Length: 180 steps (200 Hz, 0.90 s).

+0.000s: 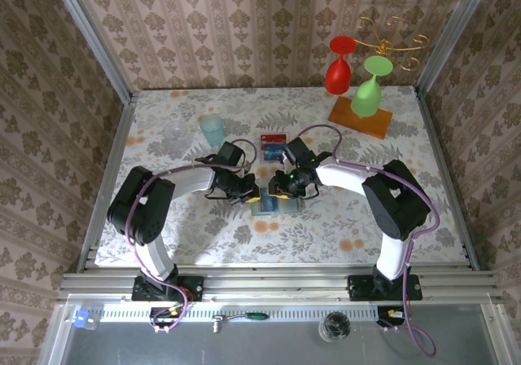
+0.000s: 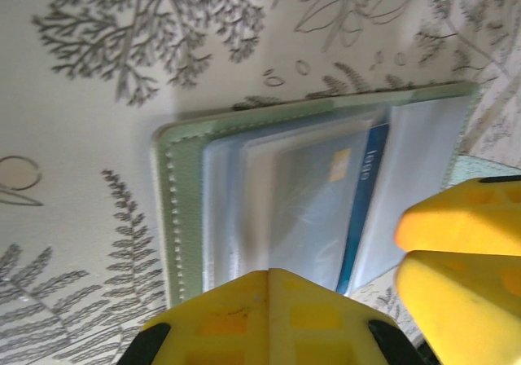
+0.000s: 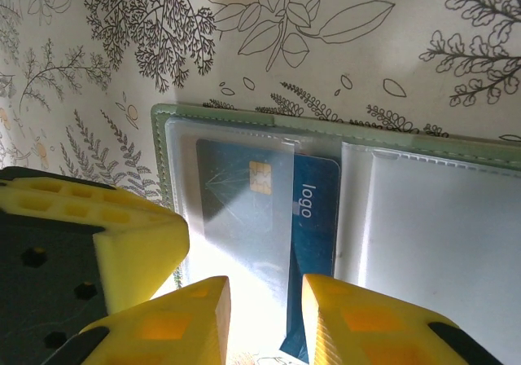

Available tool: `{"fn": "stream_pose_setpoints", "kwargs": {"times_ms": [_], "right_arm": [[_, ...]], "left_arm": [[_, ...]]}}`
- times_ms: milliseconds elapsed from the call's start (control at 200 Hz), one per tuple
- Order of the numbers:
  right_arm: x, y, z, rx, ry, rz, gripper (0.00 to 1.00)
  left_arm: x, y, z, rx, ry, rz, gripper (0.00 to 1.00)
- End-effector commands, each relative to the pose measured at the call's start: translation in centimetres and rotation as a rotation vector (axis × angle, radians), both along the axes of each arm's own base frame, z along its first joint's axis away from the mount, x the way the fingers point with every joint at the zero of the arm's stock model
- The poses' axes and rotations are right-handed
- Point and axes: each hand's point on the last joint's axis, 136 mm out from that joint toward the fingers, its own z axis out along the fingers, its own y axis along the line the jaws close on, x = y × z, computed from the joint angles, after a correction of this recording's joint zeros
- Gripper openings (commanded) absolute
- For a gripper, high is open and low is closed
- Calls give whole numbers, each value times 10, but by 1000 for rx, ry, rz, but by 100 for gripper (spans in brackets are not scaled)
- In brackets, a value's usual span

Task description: Take the credit cards out of the card holder

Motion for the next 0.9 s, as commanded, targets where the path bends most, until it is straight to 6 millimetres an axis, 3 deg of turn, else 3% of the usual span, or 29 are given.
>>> {"fn": "stream_pose_setpoints", "kwargs": {"times_ms": [0, 470, 895], "right_arm": [[-3, -8, 0, -24, 6, -18, 29], [-4, -7, -4, -15, 19, -20, 29], [-6, -10, -8, -18, 28, -24, 29]], "left_arm": [[0, 0, -4, 27, 0, -25, 0], [3, -9, 9, -35, -23, -27, 0], [-1, -9, -3, -34, 9, -34, 0]]}}
